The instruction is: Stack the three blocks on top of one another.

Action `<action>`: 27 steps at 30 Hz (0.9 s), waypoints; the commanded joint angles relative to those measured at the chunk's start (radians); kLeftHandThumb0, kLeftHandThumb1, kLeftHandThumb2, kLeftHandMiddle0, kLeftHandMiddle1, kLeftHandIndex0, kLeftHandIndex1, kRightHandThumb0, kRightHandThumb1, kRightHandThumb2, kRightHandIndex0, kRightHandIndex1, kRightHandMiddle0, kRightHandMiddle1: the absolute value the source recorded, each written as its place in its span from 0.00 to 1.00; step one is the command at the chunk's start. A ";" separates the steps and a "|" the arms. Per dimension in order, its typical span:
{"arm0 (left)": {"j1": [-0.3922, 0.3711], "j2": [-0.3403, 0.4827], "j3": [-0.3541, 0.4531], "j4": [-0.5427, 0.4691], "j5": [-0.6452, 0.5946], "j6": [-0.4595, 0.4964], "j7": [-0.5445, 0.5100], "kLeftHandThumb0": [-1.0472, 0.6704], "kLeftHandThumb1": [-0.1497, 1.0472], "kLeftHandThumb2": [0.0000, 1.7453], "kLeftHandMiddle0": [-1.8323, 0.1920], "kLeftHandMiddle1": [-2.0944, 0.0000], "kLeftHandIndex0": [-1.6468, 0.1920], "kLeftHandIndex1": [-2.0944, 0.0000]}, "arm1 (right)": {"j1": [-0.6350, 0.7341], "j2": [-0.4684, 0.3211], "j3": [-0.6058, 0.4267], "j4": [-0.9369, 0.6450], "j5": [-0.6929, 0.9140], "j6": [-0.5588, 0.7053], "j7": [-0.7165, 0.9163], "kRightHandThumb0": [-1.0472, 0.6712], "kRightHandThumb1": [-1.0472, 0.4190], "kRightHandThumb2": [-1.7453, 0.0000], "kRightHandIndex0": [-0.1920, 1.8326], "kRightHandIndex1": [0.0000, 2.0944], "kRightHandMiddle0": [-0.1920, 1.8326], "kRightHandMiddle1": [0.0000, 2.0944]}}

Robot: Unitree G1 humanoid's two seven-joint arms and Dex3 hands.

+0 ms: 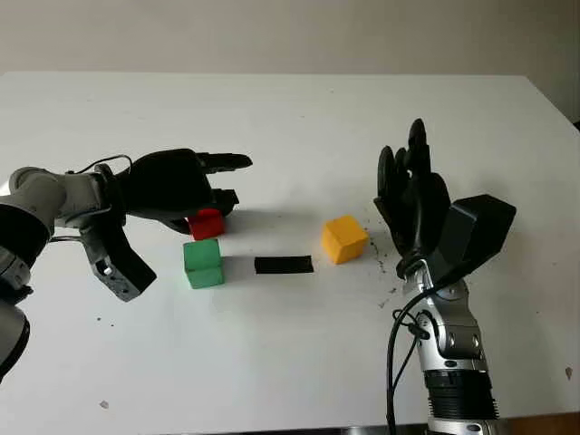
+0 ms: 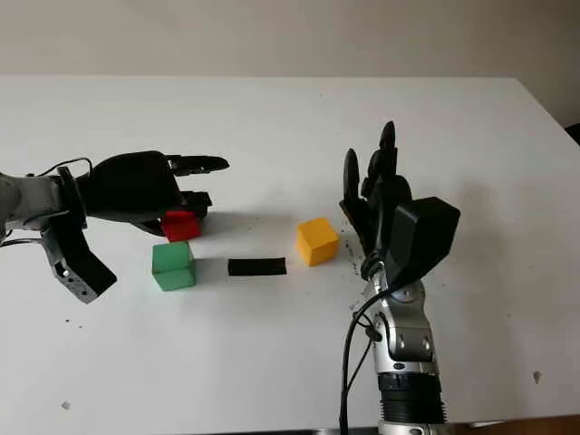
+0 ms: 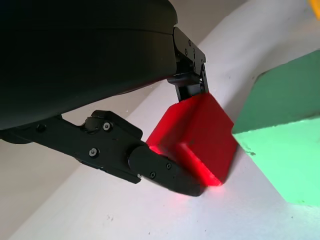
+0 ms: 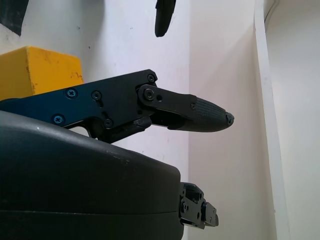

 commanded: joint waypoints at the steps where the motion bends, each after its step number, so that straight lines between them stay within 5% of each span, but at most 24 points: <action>1: -0.044 0.005 -0.015 0.004 0.009 0.009 0.012 0.48 0.90 0.03 0.81 0.97 0.75 0.27 | 0.001 -0.004 0.002 -0.004 -0.005 -0.017 0.001 0.27 0.00 0.67 0.00 0.02 0.01 0.03; 5: -0.075 0.010 -0.028 -0.013 0.028 0.019 -0.023 0.47 0.90 0.03 0.81 0.97 0.77 0.24 | 0.001 -0.004 0.003 -0.002 -0.006 -0.017 0.003 0.28 0.00 0.67 0.00 0.02 0.00 0.02; 10: -0.090 0.015 -0.006 -0.040 -0.002 0.014 -0.077 0.43 0.89 0.03 0.79 0.97 0.71 0.34 | 0.003 -0.008 0.010 -0.002 -0.017 -0.016 0.004 0.28 0.00 0.66 0.00 0.02 0.00 0.03; 15: -0.079 -0.007 0.152 -0.003 -0.360 -0.121 -0.433 0.40 0.93 0.03 0.79 0.97 0.68 0.44 | 0.003 -0.003 0.009 0.000 -0.008 -0.010 0.013 0.28 0.00 0.66 0.00 0.02 0.00 0.02; 21: -0.067 -0.020 0.250 0.004 -0.572 -0.167 -0.640 0.37 0.95 0.03 0.77 0.98 0.69 0.36 | 0.005 0.002 0.011 0.000 -0.005 -0.009 0.016 0.28 0.00 0.65 0.00 0.01 0.00 0.01; 27: -0.055 -0.041 0.324 0.005 -0.751 -0.151 -0.866 0.37 0.95 0.03 0.79 0.98 0.68 0.40 | 0.009 0.001 0.016 -0.001 -0.008 -0.012 0.014 0.28 0.00 0.65 0.00 0.01 0.00 0.01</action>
